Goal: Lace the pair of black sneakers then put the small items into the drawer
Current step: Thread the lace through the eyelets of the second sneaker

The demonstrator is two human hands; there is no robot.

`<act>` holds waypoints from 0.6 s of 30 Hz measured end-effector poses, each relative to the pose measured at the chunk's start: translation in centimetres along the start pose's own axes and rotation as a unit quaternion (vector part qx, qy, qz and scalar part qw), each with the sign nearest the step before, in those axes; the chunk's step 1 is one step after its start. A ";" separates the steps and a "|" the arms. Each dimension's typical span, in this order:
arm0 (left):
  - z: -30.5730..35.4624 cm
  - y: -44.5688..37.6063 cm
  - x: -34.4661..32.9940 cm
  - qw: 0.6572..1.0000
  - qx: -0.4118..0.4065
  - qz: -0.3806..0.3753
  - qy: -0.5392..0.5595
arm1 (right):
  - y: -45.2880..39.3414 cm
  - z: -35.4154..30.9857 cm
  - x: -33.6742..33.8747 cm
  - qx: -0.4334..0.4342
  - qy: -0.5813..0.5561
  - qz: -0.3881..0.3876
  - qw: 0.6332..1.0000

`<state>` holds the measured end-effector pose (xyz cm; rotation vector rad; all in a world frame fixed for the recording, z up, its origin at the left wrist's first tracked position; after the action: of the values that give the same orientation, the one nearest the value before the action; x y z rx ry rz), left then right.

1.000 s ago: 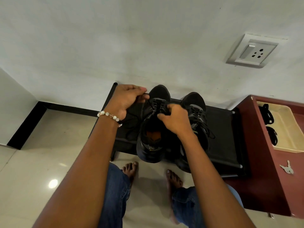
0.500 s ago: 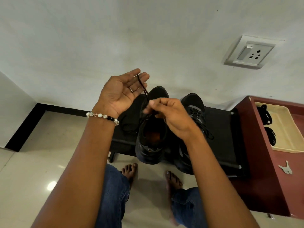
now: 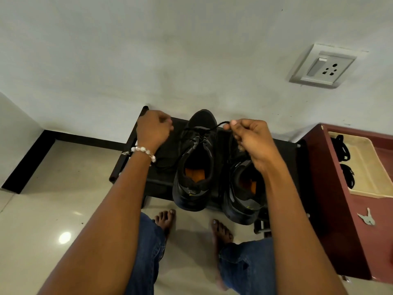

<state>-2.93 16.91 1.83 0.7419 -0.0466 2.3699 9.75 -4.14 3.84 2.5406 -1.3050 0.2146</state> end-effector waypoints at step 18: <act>0.9 0.4 -1.1 0.979 -0.120 -0.013 -0.163 | -0.8 1.1 -2.5 0.001 -0.028 -0.018 0.999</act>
<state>-2.06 15.78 2.10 0.9946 -0.4520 2.1458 8.95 -2.17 2.01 2.5876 -1.2782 0.1390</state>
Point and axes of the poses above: each hand's wrist, its own y-axis away from the middle knuckle, its own x-axis out of the back of the hand, z = x × y, the point moved 5 cm from there along -y, towards the middle knuckle, and after that the axes turned 1 degree about -z, right-handed, at the moved point
